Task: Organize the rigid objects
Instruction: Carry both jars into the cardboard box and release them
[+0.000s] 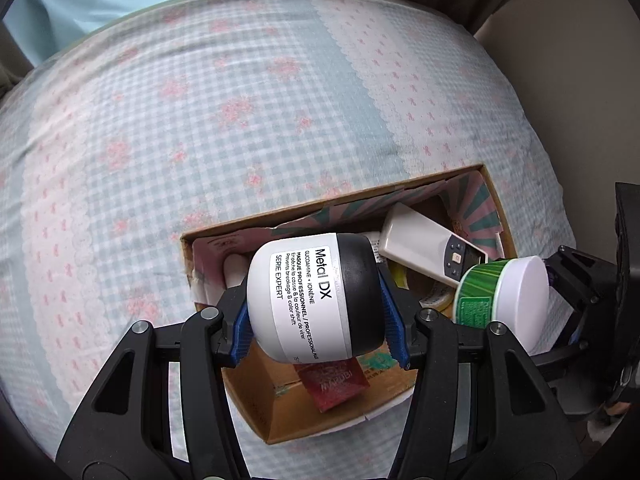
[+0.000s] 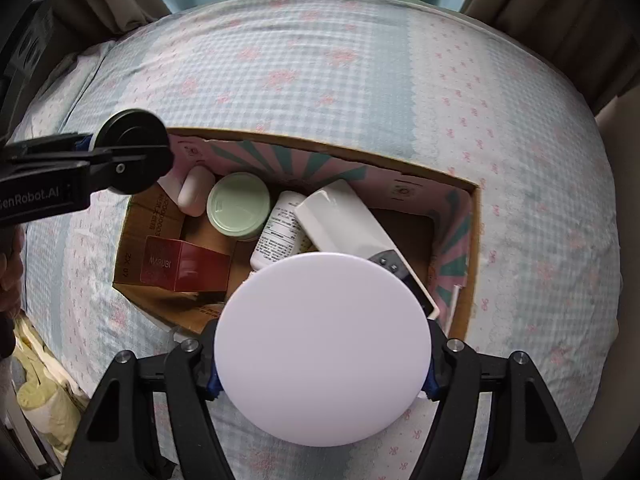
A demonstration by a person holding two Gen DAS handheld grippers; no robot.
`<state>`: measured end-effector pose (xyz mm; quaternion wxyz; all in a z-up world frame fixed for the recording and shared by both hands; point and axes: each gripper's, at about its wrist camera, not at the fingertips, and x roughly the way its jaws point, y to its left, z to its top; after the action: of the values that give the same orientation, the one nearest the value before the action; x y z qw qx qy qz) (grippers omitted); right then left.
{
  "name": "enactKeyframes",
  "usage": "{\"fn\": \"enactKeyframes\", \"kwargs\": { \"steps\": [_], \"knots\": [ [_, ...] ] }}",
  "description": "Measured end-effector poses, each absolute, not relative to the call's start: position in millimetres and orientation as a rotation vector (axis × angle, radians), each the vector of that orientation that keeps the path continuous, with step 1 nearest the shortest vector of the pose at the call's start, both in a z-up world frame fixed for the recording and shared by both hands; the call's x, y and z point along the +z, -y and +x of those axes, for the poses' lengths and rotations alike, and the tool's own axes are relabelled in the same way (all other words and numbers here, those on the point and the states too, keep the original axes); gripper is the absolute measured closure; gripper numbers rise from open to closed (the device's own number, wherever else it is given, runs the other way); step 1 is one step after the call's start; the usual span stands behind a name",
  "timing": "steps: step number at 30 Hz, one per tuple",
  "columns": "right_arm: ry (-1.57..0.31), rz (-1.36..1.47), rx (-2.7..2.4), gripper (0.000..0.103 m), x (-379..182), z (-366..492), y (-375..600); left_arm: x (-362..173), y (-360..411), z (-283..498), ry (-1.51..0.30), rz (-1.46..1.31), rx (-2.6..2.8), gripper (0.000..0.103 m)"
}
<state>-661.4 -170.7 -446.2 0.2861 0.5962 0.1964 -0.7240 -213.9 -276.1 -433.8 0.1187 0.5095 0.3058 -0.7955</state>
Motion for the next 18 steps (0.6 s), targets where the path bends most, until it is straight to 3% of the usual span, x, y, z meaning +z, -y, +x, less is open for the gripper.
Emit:
{"fn": "enactKeyframes", "kwargs": {
  "steps": [16, 17, 18],
  "knots": [
    [-0.613, 1.375, -1.794, 0.036, -508, -633, 205, -481, 268, -245, -0.850, 1.588, -2.305, 0.052],
    [-0.602, 1.363, -1.787, 0.034, -508, -631, 203, -480, 268, -245, -0.846, 1.587, -2.305, 0.050],
    [-0.581, 1.359, -1.769, 0.016, -507, -630, 200, -476, 268, -243, -0.848, 1.578, -2.315, 0.033]
  ]
}}
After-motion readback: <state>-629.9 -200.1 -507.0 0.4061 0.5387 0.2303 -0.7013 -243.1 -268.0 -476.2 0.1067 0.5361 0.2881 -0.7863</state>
